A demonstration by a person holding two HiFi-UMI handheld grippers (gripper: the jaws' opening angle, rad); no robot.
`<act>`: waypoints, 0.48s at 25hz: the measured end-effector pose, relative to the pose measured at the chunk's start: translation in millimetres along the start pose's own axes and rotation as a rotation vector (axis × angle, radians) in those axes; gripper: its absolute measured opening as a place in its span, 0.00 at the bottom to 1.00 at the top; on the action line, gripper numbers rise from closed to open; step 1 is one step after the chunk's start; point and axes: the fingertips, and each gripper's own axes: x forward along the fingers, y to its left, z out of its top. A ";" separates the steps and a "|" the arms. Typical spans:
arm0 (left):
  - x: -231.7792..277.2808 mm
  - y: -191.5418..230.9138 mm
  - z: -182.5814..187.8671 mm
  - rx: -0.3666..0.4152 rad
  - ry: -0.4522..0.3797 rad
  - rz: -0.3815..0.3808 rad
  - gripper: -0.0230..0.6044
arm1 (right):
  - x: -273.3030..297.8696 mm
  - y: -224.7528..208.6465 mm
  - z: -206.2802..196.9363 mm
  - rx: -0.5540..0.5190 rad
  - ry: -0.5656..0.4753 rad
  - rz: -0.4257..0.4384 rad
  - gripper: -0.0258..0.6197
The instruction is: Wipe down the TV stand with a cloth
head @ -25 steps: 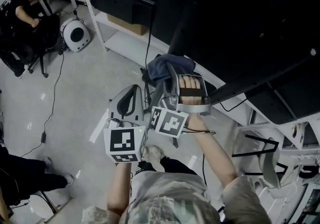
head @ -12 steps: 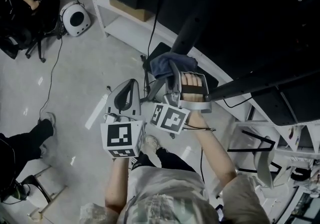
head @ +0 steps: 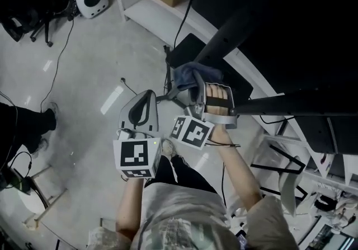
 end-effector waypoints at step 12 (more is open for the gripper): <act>14.8 32.9 -64.5 -0.027 0.063 0.061 0.06 | 46.7 108.5 -11.1 -0.051 0.010 0.152 0.13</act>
